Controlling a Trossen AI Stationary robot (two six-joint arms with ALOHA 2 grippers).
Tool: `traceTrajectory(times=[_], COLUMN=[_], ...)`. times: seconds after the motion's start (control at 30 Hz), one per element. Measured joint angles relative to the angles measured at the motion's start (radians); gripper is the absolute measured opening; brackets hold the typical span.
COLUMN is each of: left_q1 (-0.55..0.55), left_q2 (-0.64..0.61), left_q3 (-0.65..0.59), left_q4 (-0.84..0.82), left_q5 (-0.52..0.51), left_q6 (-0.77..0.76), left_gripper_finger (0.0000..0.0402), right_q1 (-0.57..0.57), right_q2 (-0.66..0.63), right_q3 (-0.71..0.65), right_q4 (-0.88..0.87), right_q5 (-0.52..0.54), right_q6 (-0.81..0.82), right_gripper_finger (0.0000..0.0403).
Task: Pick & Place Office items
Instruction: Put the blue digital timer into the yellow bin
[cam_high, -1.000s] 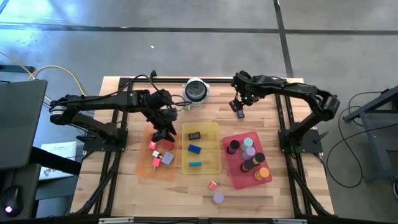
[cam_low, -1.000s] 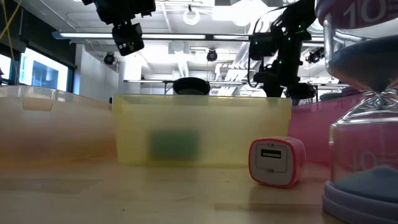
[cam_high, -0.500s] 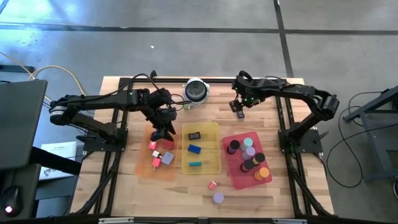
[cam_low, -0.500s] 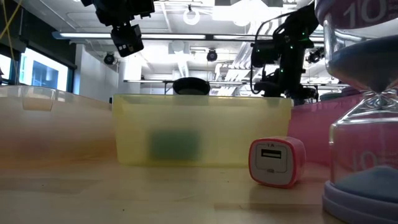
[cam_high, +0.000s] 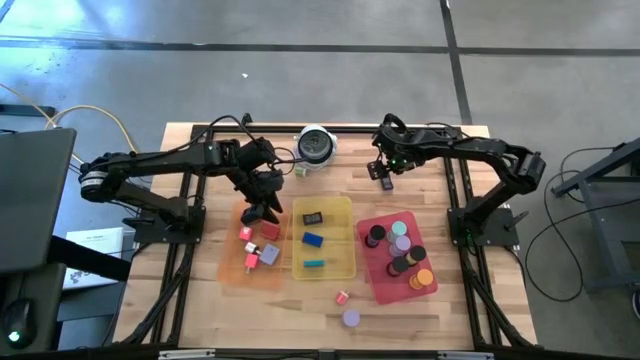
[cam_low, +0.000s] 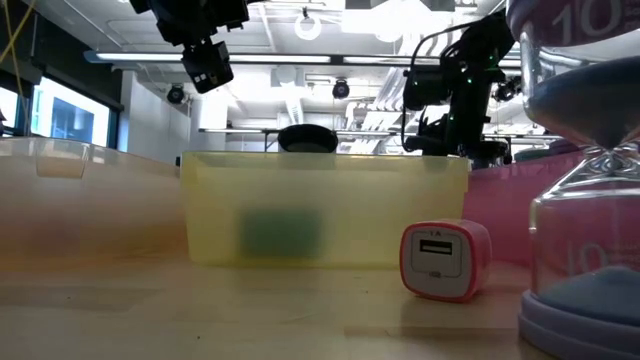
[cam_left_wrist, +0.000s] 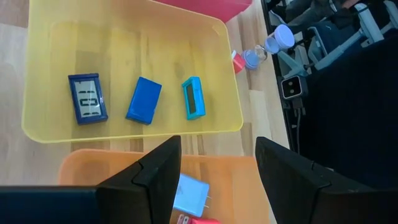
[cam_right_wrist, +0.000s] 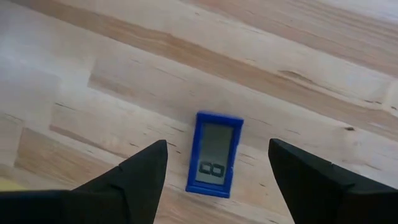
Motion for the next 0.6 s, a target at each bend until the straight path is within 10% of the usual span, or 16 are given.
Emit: traceTrajectory(times=[0.6], left_q1=[0.0], left_q2=[0.0], left_q3=[0.0], left_q4=[-0.026], left_q5=[0.035], left_q6=[0.023], left_gripper_finger=[0.02], right_q1=[0.044], right_q2=[0.156], right_q3=[0.0], right_q4=[0.027], right_q5=[0.024], right_q6=[-0.001], right_gripper_finger=[0.0269])
